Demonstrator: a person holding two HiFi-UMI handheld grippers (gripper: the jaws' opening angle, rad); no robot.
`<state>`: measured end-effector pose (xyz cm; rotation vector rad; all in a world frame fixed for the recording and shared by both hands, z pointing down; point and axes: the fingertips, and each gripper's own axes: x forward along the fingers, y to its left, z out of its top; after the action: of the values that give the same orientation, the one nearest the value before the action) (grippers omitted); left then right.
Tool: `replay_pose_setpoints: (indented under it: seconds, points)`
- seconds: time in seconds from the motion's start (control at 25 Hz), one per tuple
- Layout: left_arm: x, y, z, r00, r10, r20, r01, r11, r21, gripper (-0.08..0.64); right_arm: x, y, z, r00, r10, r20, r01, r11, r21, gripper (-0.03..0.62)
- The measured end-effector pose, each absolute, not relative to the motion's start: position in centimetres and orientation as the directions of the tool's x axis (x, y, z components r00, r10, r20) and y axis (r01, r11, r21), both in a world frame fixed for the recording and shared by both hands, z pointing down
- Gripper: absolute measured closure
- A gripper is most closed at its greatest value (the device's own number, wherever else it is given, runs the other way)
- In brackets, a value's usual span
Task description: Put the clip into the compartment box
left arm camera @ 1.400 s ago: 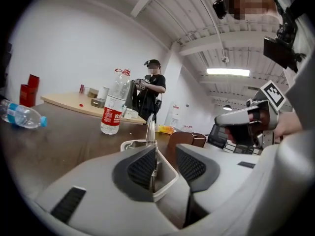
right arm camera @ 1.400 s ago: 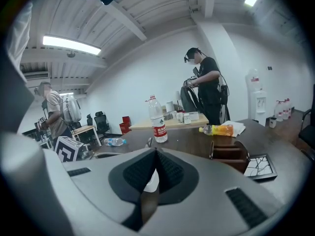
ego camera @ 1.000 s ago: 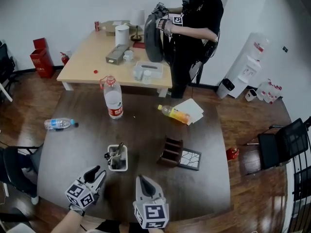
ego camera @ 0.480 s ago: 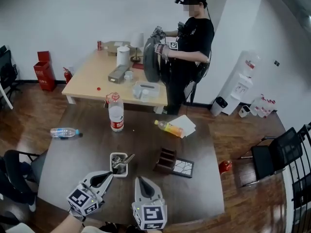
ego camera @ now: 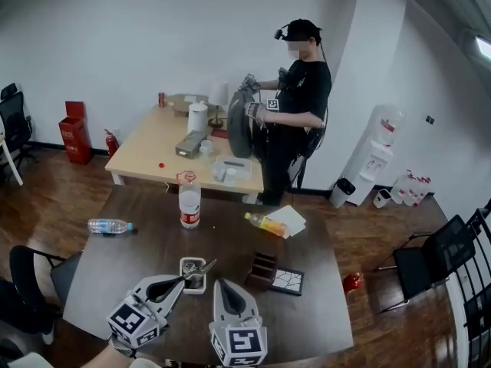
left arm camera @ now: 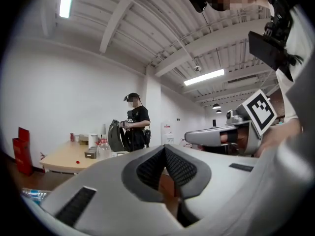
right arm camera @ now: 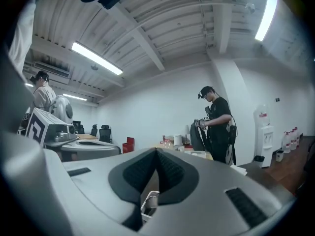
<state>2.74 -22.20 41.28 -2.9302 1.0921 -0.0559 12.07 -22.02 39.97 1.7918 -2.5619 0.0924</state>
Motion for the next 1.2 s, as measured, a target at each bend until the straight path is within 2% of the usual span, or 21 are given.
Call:
replay_pose_setpoints:
  seconds: [0.24, 0.8, 0.96, 1.2]
  points:
    - [1.6, -21.9, 39.5, 0.735, -0.678, -0.004, -0.676, -0.733, -0.079, 0.566, 10.8, -22.0, 39.5, -0.35, -0.936, 0.04, -0.935, 0.347, -0.067, 0.595]
    - [-1.5, -17.7, 39.1, 0.766, -0.642, -0.03, -0.643, -0.765, -0.042, 0.568, 8.3, -16.6, 38.1, -0.294, -0.956, 0.017, -0.954, 0.292, -0.075, 0.595]
    - [-1.6, -14.5, 38.6, 0.76, -0.65, -0.031, -0.65, -0.758, -0.051, 0.566, 7.2, -13.1, 37.2, -0.332, -0.943, 0.029, -0.94, 0.328, -0.089, 0.595]
    - [0.4, -8.3, 37.9, 0.734, -0.677, -0.056, -0.679, -0.731, -0.064, 0.567, 8.7, -6.8, 36.0, -0.379, -0.925, -0.021, -0.92, 0.379, -0.103, 0.595]
